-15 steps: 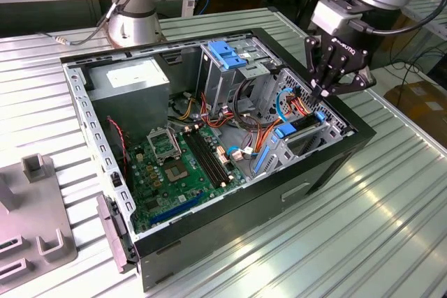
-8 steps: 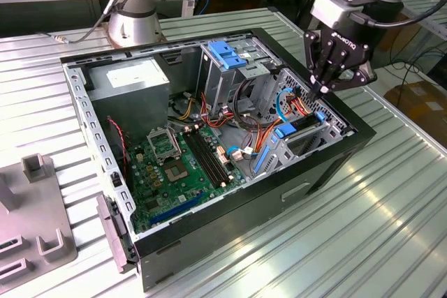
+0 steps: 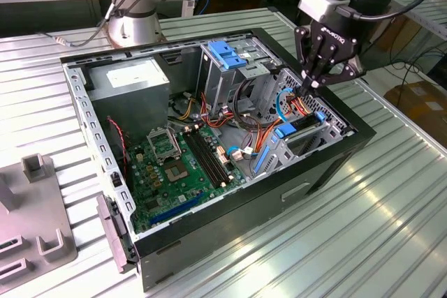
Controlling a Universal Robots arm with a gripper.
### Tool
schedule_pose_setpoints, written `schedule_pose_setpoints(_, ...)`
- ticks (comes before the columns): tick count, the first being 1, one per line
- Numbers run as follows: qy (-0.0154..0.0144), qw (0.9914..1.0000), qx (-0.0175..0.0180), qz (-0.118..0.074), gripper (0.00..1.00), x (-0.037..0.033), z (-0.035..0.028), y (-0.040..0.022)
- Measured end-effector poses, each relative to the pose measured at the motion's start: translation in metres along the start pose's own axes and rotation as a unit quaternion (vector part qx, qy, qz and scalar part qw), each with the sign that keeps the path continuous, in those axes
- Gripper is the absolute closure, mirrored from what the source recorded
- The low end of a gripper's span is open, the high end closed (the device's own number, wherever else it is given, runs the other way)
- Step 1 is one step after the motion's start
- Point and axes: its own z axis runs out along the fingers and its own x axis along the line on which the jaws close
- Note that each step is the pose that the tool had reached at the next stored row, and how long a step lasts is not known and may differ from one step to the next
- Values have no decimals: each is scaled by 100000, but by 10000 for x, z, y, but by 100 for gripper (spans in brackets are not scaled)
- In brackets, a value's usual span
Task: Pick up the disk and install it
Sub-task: 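Insert the second disk wire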
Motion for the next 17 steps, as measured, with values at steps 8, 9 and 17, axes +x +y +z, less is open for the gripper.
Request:
schedule_pose_setpoints(8,107,100000,3,-95,89,-131,-7,19)
schedule_pose_setpoints(9,109,100000,1,-100,89,-131,-7,19)
schedule_pose_setpoints(17,43,100000,-145,-104,89,-132,-23,20)
